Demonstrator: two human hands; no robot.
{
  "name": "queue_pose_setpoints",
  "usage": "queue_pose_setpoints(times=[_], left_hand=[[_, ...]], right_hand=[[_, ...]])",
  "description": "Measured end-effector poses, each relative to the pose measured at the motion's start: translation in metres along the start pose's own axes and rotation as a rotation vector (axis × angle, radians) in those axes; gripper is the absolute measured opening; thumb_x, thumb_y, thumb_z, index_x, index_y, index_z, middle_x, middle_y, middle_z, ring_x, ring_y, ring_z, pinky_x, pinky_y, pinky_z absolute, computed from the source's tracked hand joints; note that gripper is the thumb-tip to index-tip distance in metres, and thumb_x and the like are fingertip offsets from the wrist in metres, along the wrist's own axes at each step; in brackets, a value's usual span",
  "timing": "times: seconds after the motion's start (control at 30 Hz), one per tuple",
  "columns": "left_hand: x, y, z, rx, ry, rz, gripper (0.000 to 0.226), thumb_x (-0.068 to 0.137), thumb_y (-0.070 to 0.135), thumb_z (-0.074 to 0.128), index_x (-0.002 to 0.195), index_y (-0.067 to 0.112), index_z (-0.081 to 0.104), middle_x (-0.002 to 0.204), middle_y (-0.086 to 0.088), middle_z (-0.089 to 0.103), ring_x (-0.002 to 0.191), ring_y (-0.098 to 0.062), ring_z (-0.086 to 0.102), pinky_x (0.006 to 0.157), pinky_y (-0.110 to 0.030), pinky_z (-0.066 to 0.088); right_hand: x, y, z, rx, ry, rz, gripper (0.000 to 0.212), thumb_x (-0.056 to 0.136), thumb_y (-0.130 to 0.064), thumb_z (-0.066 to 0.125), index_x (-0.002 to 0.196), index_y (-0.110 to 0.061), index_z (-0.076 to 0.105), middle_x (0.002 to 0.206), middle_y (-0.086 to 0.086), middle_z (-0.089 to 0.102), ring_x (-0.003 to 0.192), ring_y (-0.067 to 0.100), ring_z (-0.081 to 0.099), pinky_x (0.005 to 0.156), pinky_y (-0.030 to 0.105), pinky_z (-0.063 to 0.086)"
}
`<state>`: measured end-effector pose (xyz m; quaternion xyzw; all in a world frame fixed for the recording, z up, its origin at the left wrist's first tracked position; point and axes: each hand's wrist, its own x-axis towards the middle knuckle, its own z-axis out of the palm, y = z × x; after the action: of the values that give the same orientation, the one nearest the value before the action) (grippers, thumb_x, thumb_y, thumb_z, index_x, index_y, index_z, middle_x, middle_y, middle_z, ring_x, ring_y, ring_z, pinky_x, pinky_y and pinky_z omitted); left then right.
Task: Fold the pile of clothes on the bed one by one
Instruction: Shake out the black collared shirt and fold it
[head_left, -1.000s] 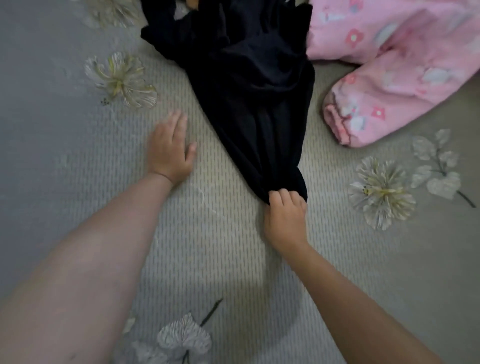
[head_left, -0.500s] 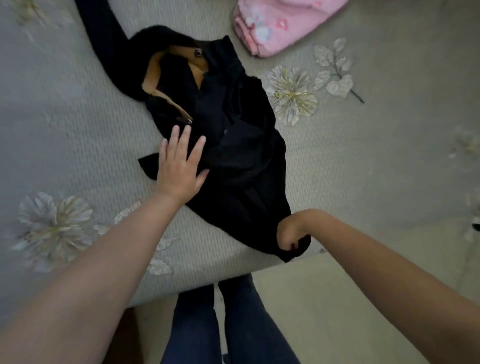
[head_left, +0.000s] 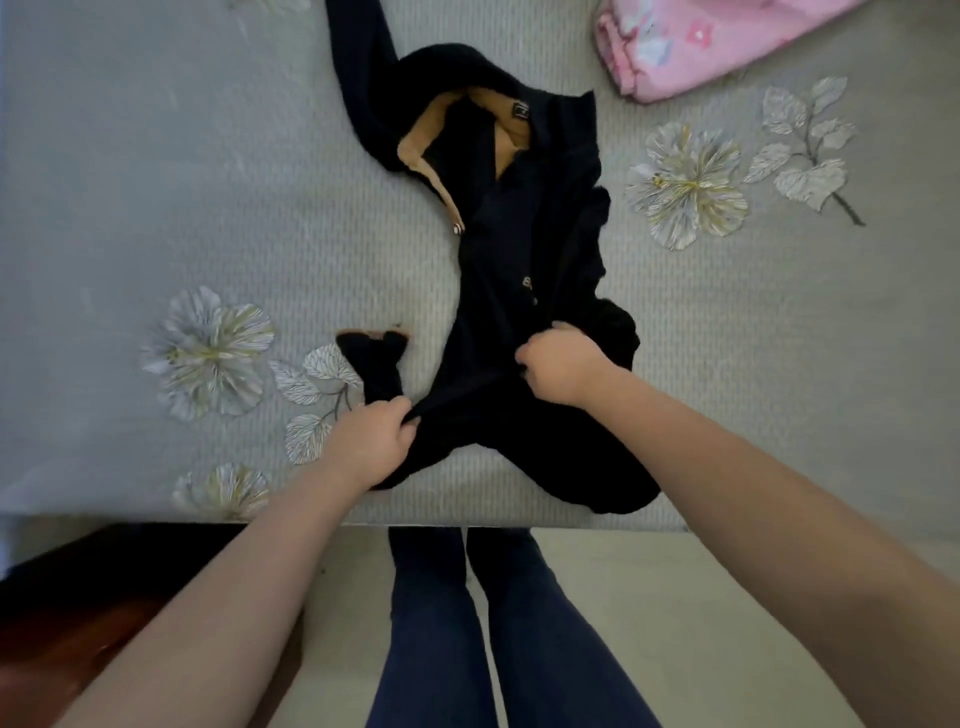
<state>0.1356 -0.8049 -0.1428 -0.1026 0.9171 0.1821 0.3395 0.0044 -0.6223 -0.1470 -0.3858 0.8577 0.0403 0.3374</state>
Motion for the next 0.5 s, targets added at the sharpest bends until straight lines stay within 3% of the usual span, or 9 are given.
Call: queue_pose_setpoints(times=[0.1,0.17,0.23,0.3,0.4,0.43,0.5], left_hand=[[-0.022,-0.006,0.011,-0.014,-0.223,0.053,0.025,0.095,0.029,0.044,0.105,0.008,0.054,0.106,-0.012,0.061,0.099,-0.026,0.056,0.076,-0.031,0.040],[-0.026,-0.003,0.011,-0.093,-0.342,0.091,0.028,0.092,0.032,0.050,0.111,0.012,0.058,0.109,-0.007,0.062,0.102,-0.021,0.056,0.083,-0.028,0.041],[-0.018,0.003,0.004,-0.183,-0.313,0.099,0.028,0.091,0.032,0.052,0.109,0.013,0.061,0.109,-0.003,0.064,0.102,-0.018,0.056,0.086,-0.027,0.042],[-0.001,0.010,-0.009,-0.240,-0.129,0.067,0.025,0.092,0.028,0.050,0.105,0.010,0.062,0.106,-0.006,0.065,0.100,-0.021,0.057,0.084,-0.029,0.043],[0.028,0.023,-0.029,-0.260,0.120,-0.008,0.026,0.094,0.023,0.045,0.110,0.006,0.058,0.113,-0.011,0.061,0.104,-0.026,0.055,0.083,-0.032,0.041],[0.037,0.027,-0.034,-0.258,0.158,-0.017,0.028,0.094,0.022,0.044,0.114,0.006,0.055,0.117,-0.012,0.059,0.107,-0.026,0.054,0.085,-0.033,0.041],[0.051,0.030,-0.041,-0.252,0.208,-0.026,0.034,0.095,0.021,0.042,0.124,0.006,0.050,0.125,-0.013,0.054,0.114,-0.028,0.050,0.090,-0.034,0.039]], right_hand=[[-0.044,-0.004,0.016,0.233,-0.248,-0.103,0.025,0.090,-0.017,0.049,0.103,-0.003,0.064,0.104,0.013,0.065,0.099,0.027,0.057,0.076,0.024,0.037],[-0.062,0.004,0.019,0.317,-0.464,-0.096,0.027,0.090,-0.019,0.051,0.109,-0.005,0.064,0.110,0.010,0.065,0.103,0.024,0.057,0.075,0.019,0.035],[-0.061,0.017,0.009,0.367,-0.523,-0.042,0.028,0.091,-0.021,0.051,0.113,-0.007,0.063,0.114,0.008,0.064,0.104,0.021,0.057,0.073,0.014,0.034],[-0.045,0.029,-0.009,0.446,-0.292,0.059,0.025,0.091,-0.018,0.052,0.109,-0.006,0.065,0.106,0.013,0.067,0.098,0.024,0.061,0.073,0.017,0.037],[-0.006,0.046,-0.039,0.385,0.305,0.316,0.033,0.089,-0.020,0.055,0.118,-0.006,0.058,0.115,0.015,0.060,0.109,0.030,0.054,0.090,0.031,0.039],[0.008,0.052,-0.045,0.359,0.421,0.423,0.041,0.088,-0.024,0.056,0.124,-0.006,0.051,0.122,0.015,0.055,0.115,0.030,0.049,0.094,0.036,0.037],[0.032,0.060,-0.052,0.403,0.451,0.675,0.055,0.086,-0.034,0.058,0.130,-0.006,0.040,0.130,0.014,0.047,0.122,0.031,0.042,0.098,0.043,0.035]])
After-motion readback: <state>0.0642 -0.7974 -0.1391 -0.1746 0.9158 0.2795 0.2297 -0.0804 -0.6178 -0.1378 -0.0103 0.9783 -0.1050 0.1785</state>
